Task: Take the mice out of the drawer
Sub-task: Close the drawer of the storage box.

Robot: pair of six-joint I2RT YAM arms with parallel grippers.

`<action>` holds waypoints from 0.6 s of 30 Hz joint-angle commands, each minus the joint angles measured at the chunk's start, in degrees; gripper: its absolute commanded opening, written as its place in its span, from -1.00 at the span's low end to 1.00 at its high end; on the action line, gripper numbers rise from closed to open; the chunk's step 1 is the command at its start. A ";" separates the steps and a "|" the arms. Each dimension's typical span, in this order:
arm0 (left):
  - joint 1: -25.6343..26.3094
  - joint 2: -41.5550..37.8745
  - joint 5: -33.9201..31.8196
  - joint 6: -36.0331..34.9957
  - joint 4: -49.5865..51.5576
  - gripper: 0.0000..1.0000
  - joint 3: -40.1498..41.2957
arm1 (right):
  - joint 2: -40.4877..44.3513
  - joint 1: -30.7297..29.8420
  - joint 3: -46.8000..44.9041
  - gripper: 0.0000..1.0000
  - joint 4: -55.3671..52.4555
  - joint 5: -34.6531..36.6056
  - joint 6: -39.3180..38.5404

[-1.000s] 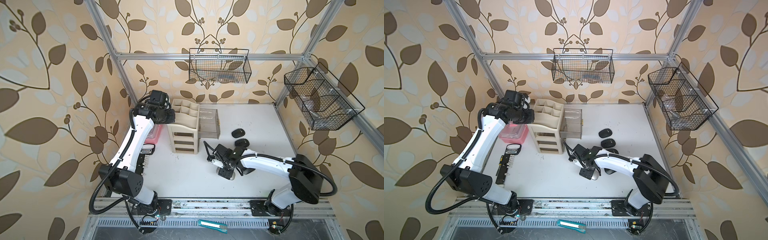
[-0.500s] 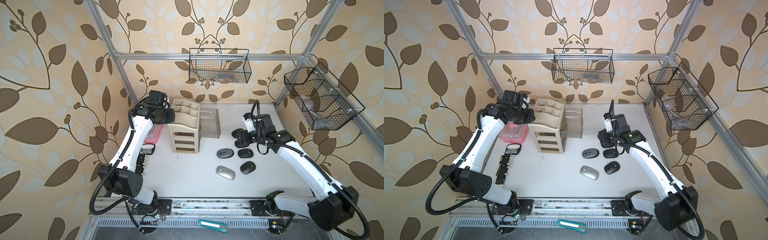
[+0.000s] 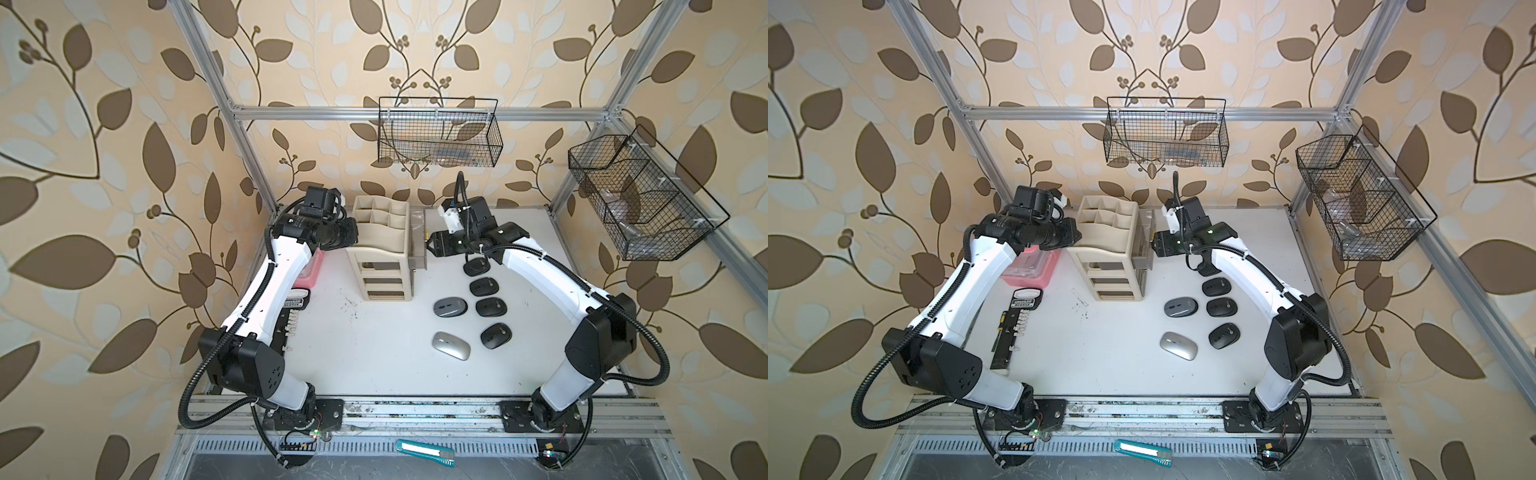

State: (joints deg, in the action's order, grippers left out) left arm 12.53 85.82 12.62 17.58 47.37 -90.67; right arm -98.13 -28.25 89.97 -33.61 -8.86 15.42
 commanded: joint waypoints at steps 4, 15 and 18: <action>4.53 1.81 6.10 3.49 -1.37 -1.00 -0.72 | -3.02 -0.85 0.44 0.41 3.61 -5.61 -0.13; 4.52 -0.83 0.73 2.98 -0.44 0.48 -5.92 | 18.96 10.77 -20.71 0.53 8.83 1.01 2.65; 3.62 -5.24 -1.92 2.89 -0.35 0.98 -6.47 | 26.02 14.18 -26.83 0.62 8.77 13.09 1.82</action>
State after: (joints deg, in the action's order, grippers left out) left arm 17.02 86.21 12.86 20.93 46.76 -94.52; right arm -77.10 -15.94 67.48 -25.74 -7.20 17.89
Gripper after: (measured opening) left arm 0.950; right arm 0.799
